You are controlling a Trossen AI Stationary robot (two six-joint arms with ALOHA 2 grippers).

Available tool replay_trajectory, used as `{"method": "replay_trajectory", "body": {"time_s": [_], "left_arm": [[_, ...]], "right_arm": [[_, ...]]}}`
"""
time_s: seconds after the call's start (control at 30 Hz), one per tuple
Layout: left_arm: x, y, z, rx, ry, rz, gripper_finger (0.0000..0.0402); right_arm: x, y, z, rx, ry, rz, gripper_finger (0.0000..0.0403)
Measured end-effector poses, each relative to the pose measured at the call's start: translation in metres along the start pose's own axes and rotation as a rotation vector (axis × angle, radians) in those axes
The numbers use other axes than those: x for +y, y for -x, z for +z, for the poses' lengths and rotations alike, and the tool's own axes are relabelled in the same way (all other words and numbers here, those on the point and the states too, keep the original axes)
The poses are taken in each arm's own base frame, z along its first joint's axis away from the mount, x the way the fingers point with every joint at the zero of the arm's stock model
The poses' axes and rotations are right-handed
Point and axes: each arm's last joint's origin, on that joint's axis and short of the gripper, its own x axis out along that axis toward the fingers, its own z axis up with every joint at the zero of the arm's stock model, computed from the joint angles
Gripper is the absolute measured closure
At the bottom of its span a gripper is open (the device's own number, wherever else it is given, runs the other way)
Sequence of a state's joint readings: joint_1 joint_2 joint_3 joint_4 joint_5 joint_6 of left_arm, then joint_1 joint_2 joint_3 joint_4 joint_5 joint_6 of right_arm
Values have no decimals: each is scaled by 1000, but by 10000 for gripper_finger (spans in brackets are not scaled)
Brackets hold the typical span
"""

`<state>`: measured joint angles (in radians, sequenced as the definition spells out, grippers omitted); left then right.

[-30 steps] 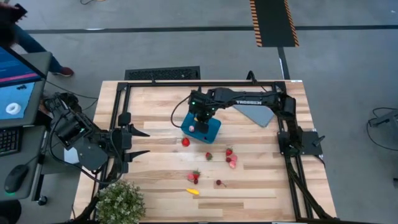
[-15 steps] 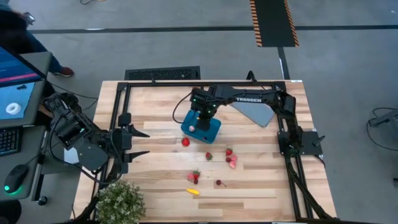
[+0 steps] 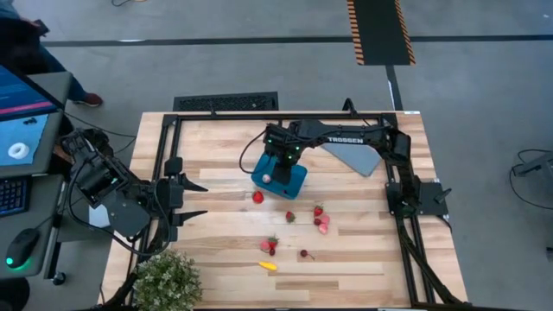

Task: Pick and placing Produce into tupperware
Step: Put the yellow corn into the blue bin, then put the peach into the blue bin

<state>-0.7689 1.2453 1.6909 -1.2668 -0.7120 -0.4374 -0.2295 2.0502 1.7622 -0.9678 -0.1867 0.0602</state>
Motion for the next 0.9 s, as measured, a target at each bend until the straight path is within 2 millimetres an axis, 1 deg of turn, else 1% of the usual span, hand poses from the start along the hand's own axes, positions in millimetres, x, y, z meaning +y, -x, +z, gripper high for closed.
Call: {"method": "replay_trajectory", "body": {"time_s": [0.13,0.2,0.27,0.3,0.37,0.47,0.57,0.67,0.77,0.9], "left_arm": [[0,0,0,0,5,0,173],[-1,-1,-1,4,8,2,173],[-2,-5,-5,26,-3,7,173],[-2,-8,-7,42,-6,4,173],[-4,-13,-10,67,-13,6,173],[-3,-18,-15,93,-8,26,173],[-3,-22,-16,100,-4,40,173],[-1,-24,-15,93,5,56,173],[1,-26,-11,74,14,59,173],[1,-29,-5,34,11,41,173]], "right_arm": [[1,0,-1,11,5,0,213],[5,0,-5,51,6,-1,193],[14,4,-12,94,16,-1,179],[22,9,-13,90,34,2,174],[41,25,-16,41,84,-8,169],[74,57,-20,-91,157,-2,171],[103,86,-34,-168,194,-29,178],[133,121,-56,-261,208,-64,184],[171,155,-80,-433,241,-68,187],[221,190,-115,-669,308,-65,192]]}}
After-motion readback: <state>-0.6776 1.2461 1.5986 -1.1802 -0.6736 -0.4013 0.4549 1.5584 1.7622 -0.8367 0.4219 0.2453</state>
